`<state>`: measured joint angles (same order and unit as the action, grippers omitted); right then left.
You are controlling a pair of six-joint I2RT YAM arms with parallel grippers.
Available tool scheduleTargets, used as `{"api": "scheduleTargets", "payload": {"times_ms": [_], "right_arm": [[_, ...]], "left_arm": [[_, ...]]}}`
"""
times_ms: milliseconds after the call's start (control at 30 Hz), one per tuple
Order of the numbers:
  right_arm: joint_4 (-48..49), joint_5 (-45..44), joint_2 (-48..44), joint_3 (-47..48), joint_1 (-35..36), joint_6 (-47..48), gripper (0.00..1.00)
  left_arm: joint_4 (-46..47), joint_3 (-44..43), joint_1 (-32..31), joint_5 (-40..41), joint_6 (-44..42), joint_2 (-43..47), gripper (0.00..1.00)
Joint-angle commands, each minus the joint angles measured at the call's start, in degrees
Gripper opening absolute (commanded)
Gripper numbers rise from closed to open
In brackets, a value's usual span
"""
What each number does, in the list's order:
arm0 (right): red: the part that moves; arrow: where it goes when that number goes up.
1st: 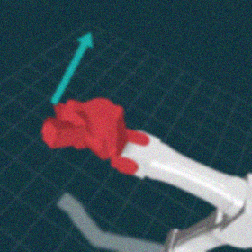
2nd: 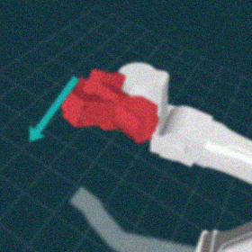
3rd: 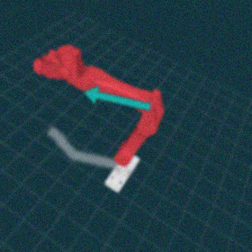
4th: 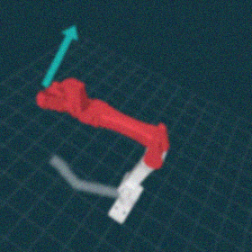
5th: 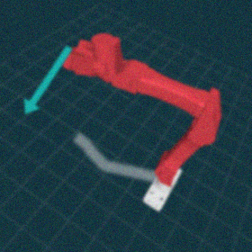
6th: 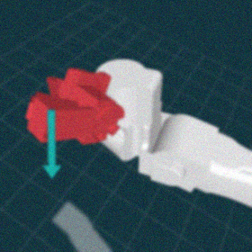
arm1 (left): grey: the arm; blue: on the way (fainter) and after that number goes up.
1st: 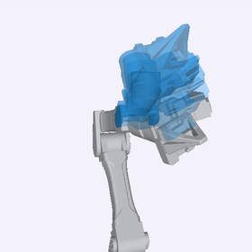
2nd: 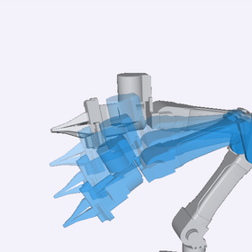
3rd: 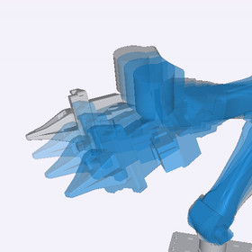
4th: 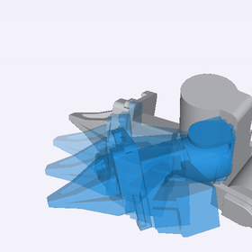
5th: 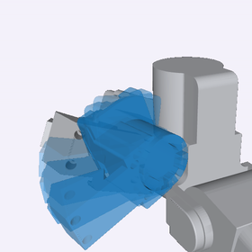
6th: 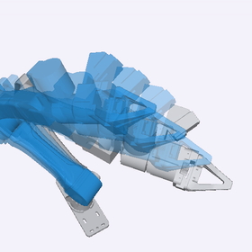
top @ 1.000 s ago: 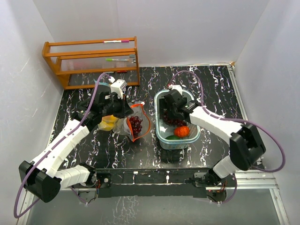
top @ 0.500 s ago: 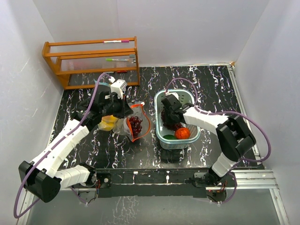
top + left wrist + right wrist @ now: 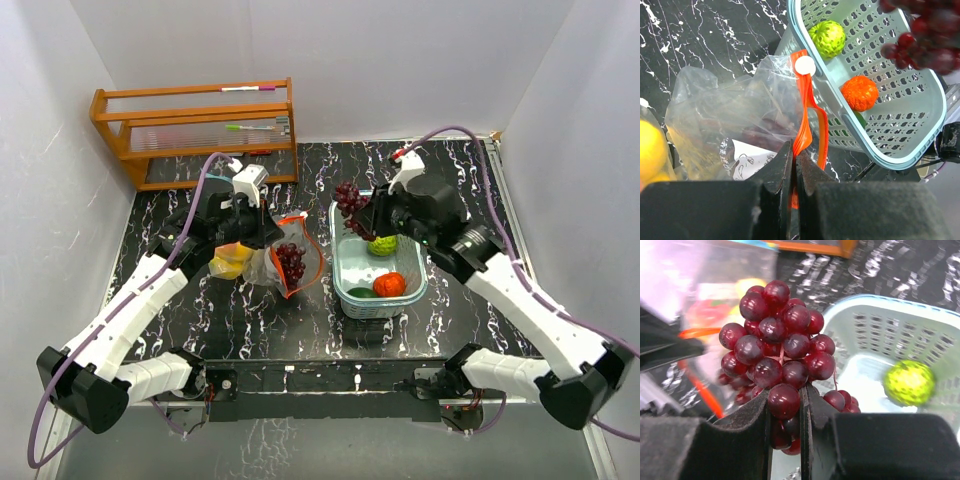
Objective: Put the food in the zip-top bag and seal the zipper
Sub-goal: Place the fake fruit in the zipper food storage bag.
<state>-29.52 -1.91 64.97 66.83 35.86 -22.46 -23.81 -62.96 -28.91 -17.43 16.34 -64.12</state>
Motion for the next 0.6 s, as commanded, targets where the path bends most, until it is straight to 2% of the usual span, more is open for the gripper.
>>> {"api": "scheduleTargets", "payload": {"times_ms": [0, 133, 267, 333, 500, 567], "right_arm": [[10.4, 17.4, -5.0, -0.1, -0.1, 0.4, 0.11], [23.2, 28.2, -8.4, -5.6, 0.0, -4.2, 0.11], [46.0, 35.7, -10.8, -15.1, 0.0, -13.2, 0.11], [55.8, 36.7, -10.6, -19.8, 0.2, -17.1, 0.11], [72.7, 33.8, -7.6, -26.9, 2.5, -21.1, 0.11], [74.9, 32.1, -5.5, -27.8, 4.0, -21.0, 0.11]], "left_arm": [[2.5, -1.8, -0.2, -1.7, 1.5, 1.6, 0.00], [2.7, -2.1, -0.2, -1.9, 1.9, 1.7, 0.00], [3.1, -2.3, -0.2, -2.7, 2.7, 2.0, 0.00], [3.3, -2.5, -0.2, -3.3, 3.4, 2.3, 0.00], [5.7, -3.3, -0.2, -6.4, 6.8, 3.2, 0.00], [6.5, -3.7, -0.2, -7.1, 8.0, 3.5, 0.00]]}}
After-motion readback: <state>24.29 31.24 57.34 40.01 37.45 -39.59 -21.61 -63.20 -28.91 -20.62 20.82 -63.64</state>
